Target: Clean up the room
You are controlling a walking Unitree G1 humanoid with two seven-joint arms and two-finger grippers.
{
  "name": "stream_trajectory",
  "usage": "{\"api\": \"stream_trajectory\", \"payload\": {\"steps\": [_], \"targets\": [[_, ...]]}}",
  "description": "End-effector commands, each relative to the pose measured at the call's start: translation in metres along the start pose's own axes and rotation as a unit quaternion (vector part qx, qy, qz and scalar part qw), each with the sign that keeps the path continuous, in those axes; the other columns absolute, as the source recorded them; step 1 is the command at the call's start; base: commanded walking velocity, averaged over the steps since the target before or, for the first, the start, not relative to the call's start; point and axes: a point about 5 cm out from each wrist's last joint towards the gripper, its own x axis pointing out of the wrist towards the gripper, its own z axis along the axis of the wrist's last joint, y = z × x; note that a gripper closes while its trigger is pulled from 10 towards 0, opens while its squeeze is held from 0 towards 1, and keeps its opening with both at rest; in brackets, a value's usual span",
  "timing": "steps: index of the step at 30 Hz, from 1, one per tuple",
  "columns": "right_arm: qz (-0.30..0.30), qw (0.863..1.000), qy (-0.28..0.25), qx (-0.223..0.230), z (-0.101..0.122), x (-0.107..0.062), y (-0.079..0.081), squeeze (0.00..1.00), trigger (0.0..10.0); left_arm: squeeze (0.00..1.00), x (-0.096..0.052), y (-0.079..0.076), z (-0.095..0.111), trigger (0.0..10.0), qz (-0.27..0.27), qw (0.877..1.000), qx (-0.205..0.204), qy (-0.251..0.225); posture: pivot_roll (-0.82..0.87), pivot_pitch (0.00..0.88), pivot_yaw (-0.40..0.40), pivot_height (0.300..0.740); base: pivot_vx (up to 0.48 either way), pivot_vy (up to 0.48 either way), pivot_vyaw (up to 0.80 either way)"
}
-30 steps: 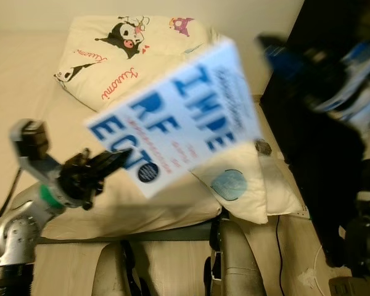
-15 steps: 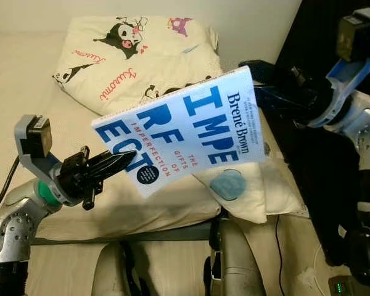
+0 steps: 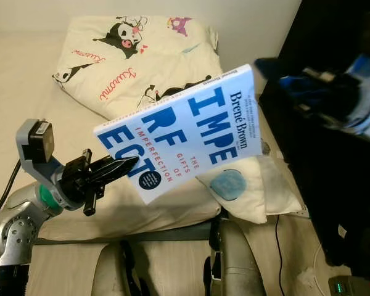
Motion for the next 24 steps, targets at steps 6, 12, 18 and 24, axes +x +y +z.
{"api": "stream_trajectory", "payload": {"steps": [6, 12, 18, 24], "targets": [[0.027, 1.0, -0.008, 0.011, -0.005, 0.011, 0.003, 0.0, 10.0, 0.0, 0.004, -0.001, 0.0, 0.0, -0.009, 1.0, -0.001, -0.004, -0.2, 0.05, 0.035, 0.571, 0.0, 0.0, 0.0], [-0.022, 0.996, 0.083, 0.019, -0.046, 0.024, -0.01, 0.0, 10.0, 0.0, 0.012, -0.003, -0.002, 0.0, -0.023, 1.0, -0.005, -0.01, -0.19, 0.06, 0.035, 0.571, 0.0, 0.0, 0.0], [-0.036, 0.996, 0.077, 0.008, -0.042, 0.026, -0.013, 0.0, 10.0, 0.0, 0.016, -0.005, -0.001, 0.0, -0.032, 0.999, -0.003, -0.02, -0.19, 0.057, 0.031, 0.571, 0.0, 0.0, 0.0], [-0.044, 0.994, 0.103, 0.007, -0.043, 0.023, -0.012, 0.0, 10.0, 0.0, 0.016, -0.005, 0.0, 0.0, -0.034, 0.999, 0.0, -0.018, -0.2, 0.057, 0.031, 0.571, 0.0, 0.0, 0.0]]}}
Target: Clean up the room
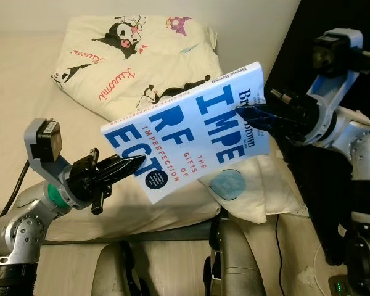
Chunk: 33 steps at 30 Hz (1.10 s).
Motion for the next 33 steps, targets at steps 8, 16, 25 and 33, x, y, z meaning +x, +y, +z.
{"api": "stream_trajectory", "payload": {"steps": [8, 16, 25, 33], "targets": [[-0.005, 0.995, 0.099, -0.002, -0.006, -0.017, 0.009, 0.0, 0.0, 0.0, -0.001, -0.001, 0.007, 0.0, -0.016, 1.0, 0.017, 0.009, -0.21, 0.059, 0.023, 0.571, 0.0, 0.0, 0.0], [0.002, 0.994, 0.113, -0.005, -0.002, -0.018, 0.012, 0.0, 0.0, 0.0, -0.002, 0.0, 0.008, 0.0, -0.018, 0.999, 0.02, 0.021, -0.21, 0.061, 0.022, 0.571, 0.0, 0.0, 0.0], [-0.004, 0.992, 0.124, -0.01, -0.004, -0.018, 0.007, 0.0, 0.0, 0.0, 0.0, 0.001, 0.0, 0.0, -0.024, 0.999, 0.018, 0.042, -0.21, 0.053, 0.017, 0.571, 0.0, 0.0, 0.0], [-0.018, 0.992, 0.127, -0.008, -0.013, -0.017, 0.002, 0.0, 0.0, 0.0, 0.005, 0.001, -0.011, 0.0, -0.031, 0.998, 0.011, 0.055, -0.2, 0.044, 0.015, 0.571, 0.0, 0.0, 0.0]]}}
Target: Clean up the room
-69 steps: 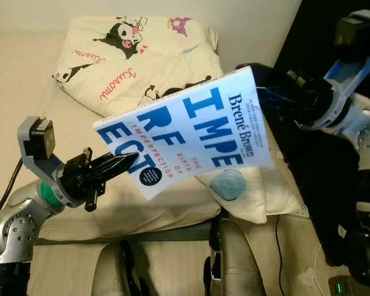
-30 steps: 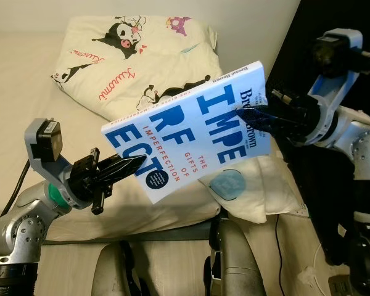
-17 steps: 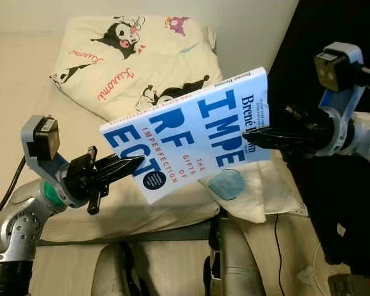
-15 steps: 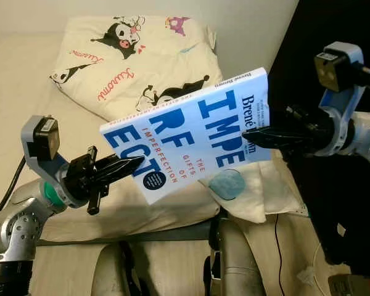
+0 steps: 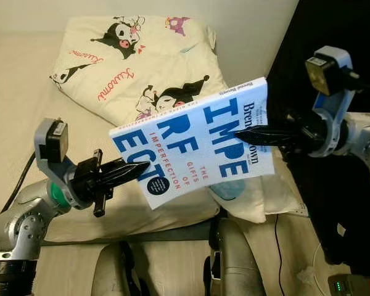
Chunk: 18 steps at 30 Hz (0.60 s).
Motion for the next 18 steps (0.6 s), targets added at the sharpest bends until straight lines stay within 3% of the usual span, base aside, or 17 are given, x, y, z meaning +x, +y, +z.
{"api": "stream_trajectory", "payload": {"steps": [1, 4, 5, 6, 7, 11, 18], "targets": [[0.0, 1.0, 0.001, -0.003, -0.003, 0.005, -0.001, 0.0, 0.0, 0.0, 0.007, -0.004, -0.007, 0.0, -0.024, 1.0, -0.006, 0.011, -0.2, 0.044, 0.015, 0.571, 0.0, 0.0, 0.0], [-0.008, 1.0, -0.008, -0.001, -0.006, 0.007, -0.004, 0.0, 0.0, 0.0, 0.008, -0.001, -0.009, 0.0, -0.01, 1.0, -0.01, -0.003, -0.2, 0.034, 0.01, 0.571, 0.0, 0.0, 0.0], [-0.015, 1.0, -0.014, 0.001, -0.009, 0.009, -0.006, 0.0, 0.0, 1.0, 0.009, 0.002, -0.01, 3.1, 0.01, 1.0, -0.016, -0.013, -0.2, 0.032, 0.01, 0.571, 0.0, 0.0, 0.0], [-0.015, 1.0, -0.014, 0.001, -0.009, 0.009, -0.006, 0.0, 0.0, 1.0, 0.009, 0.002, -0.01, 3.1, 0.01, 1.0, -0.016, -0.013, -0.2, 0.032, 0.01, 0.571, 0.0, 0.0, 0.0], [-0.02, 1.0, -0.016, 0.004, -0.013, 0.01, -0.008, 0.0, 0.0, 1.0, 0.009, 0.005, -0.012, 10.0, 0.027, 0.999, -0.021, -0.023, -0.2, 0.029, 0.009, 0.571, 0.0, 0.0, 0.0], [-0.022, 0.999, -0.022, 0.015, -0.021, 0.014, -0.009, 0.0, 0.0, 1.0, 0.007, 0.007, -0.018, 10.0, 0.039, 0.998, -0.031, -0.03, -0.19, 0.02, 0.008, 0.571, 0.0, 0.0, 0.0], [-0.041, 0.998, -0.043, 0.03, -0.033, 0.018, -0.016, 0.0, 0.0, 1.0, -0.014, 0.013, -0.032, 10.0, 0.086, 0.995, -0.05, -0.028, -0.19, 0.004, 0.004, 0.571, 0.0, 0.0, 0.0]]}}
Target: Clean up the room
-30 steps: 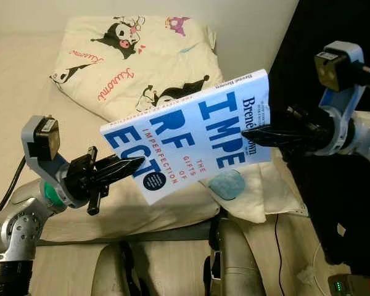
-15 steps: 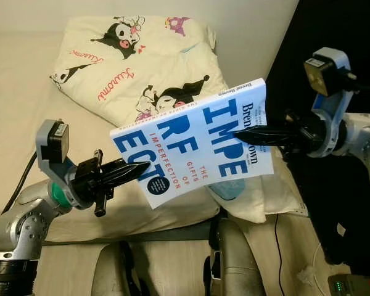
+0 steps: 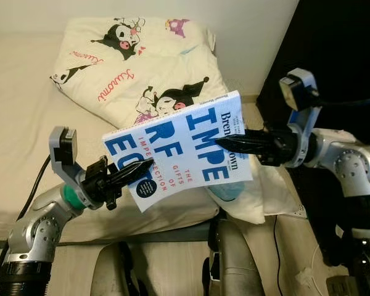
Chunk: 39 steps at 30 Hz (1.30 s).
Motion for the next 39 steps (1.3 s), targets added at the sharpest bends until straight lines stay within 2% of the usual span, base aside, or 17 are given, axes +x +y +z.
{"api": "stream_trajectory", "payload": {"steps": [1, 6, 8, 9, 13, 14, 16, 17, 18, 19, 20, 21, 22, 25, 26, 31, 39], "targets": [[-0.009, 1.0, -0.011, -0.007, 0.0, -0.002, -0.001, 0.0, 0.0, 1.0, -0.008, 0.002, -0.004, 10.0, 0.015, 1.0, -0.003, 0.004, -0.19, 0.004, 0.004, 0.571, 0.0, 0.0, 0.0], [-0.116, 0.991, -0.063, -0.009, 0.002, -0.016, -0.023, 0.0, 0.0, 1.0, -0.047, 0.025, -0.005, 10.0, 0.146, 0.989, 0.004, -0.014, -0.18, 0.005, 0.009, 0.571, 0.0, 0.0, 0.0], [-0.224, 0.967, -0.117, 0.013, -0.002, -0.031, -0.044, 0.0, 0.0, 1.0, -0.074, 0.042, -0.014, 10.0, 0.262, 0.965, 0.007, -0.026, -0.18, 0.006, 0.011, 0.571, 0.0, 0.0, 0.0], [-0.224, 0.967, -0.117, 0.013, -0.002, -0.031, -0.044, 0.0, 0.0, 1.0, -0.074, 0.042, -0.014, 10.0, 0.262, 0.965, 0.007, -0.026, -0.18, 0.006, 0.011, 0.571, 0.0, 0.0, 0.0], [-0.293, 0.946, -0.137, 0.035, -0.017, -0.04, -0.056, 0.0, 0.0, 1.0, -0.092, 0.053, -0.028, 10.0, 0.36, 0.932, -0.011, -0.042, -0.18, 0.008, 0.012, 0.571, 0.0, 0.0, 0.0], [-0.323, 0.935, -0.134, 0.056, -0.033, -0.04, -0.061, 0.0, 0.0, 1.0, -0.102, 0.059, -0.036, 10.0, 0.419, 0.906, -0.024, -0.059, -0.18, 0.009, 0.012, 0.571, 0.0, 0.0, 0.0], [-0.323, 0.935, -0.134, 0.056, -0.033, -0.04, -0.061, 0.0, 0.0, 1.0, -0.102, 0.059, -0.036, 10.0, 0.419, 0.906, -0.024, -0.059, -0.18, 0.009, 0.012, 0.571, 0.0, 0.0, 0.0], [-0.349, 0.925, -0.126, 0.079, -0.05, -0.038, -0.064, 0.0, 0.0, 0.31, -0.111, 0.064, -0.046, 10.0, 0.473, 0.876, -0.051, -0.078, -0.18, 0.007, 0.01, 0.571, 0.0, 0.0, 0.0], [-0.359, 0.92, -0.12, 0.106, -0.075, -0.031, -0.066, 0.0, 0.0, 0.0, -0.116, 0.066, -0.063, 10.0, 0.531, 0.84, -0.076, -0.081, -0.17, 0.005, 0.008, 0.576, 0.0, 0.0, 0.0], [-0.359, 0.92, -0.12, 0.106, -0.075, -0.031, -0.066, 0.0, 0.0, 0.0, -0.116, 0.066, -0.063, 10.0, 0.531, 0.84, -0.076, -0.081, -0.17, 0.005, 0.008, 0.576, 0.0, 0.0, 0.0], [-0.36, 0.916, -0.117, 0.136, -0.097, -0.021, -0.065, 0.0, 0.0, 0.0, -0.117, 0.067, -0.08, 10.0, 0.578, 0.809, -0.089, -0.062, -0.17, 0.005, 0.008, 0.581, 0.0, 0.0, 0.0], [-0.36, 0.916, -0.117, 0.136, -0.097, -0.021, -0.065, 0.0, 0.0, 0.0, -0.117, 0.067, -0.08, 10.0, 0.578, 0.809, -0.089, -0.062, -0.17, 0.005, 0.008, 0.581, 0.0, 0.0, 0.0], [-0.358, 0.914, -0.118, 0.153, -0.109, -0.015, -0.064, 0.0, 0.0, 0.0, -0.117, 0.066, -0.091, 10.0, 0.602, 0.791, -0.093, -0.046, -0.17, 0.004, 0.007, 0.586, 0.0, 0.0, 0.0], [-0.353, 0.914, -0.117, 0.164, -0.118, -0.009, -0.062, 0.0, 0.0, 0.0, -0.112, 0.065, -0.099, 10.0, 0.605, 0.788, -0.108, -0.048, -0.17, 0.004, 0.006, 0.591, 0.0, 0.0, 0.0], [-0.35, 0.914, -0.116, 0.173, -0.125, 0.001, -0.062, 0.0, 0.0, 0.0, -0.096, 0.066, -0.106, 10.0, 0.588, 0.799, -0.114, -0.045, -0.16, 0.0, 0.006, 0.596, 0.0, 0.0, 0.0], [-0.343, 0.914, -0.116, 0.18, -0.132, 0.017, -0.063, 0.0, 0.0, 0.0, -0.065, 0.067, -0.115, 10.0, 0.56, 0.82, -0.112, -0.036, -0.16, 0.0, 0.008, 0.611, 0.0, 0.0, 0.0], [-0.346, 0.912, -0.129, 0.176, -0.13, 0.023, -0.065, 0.0, 0.0, 0.0, -0.056, 0.07, -0.12, 10.0, 0.565, 0.819, -0.103, -0.004, -0.17, 0.0, 0.014, 0.641, -0.12, 0.0, 0.0]]}}
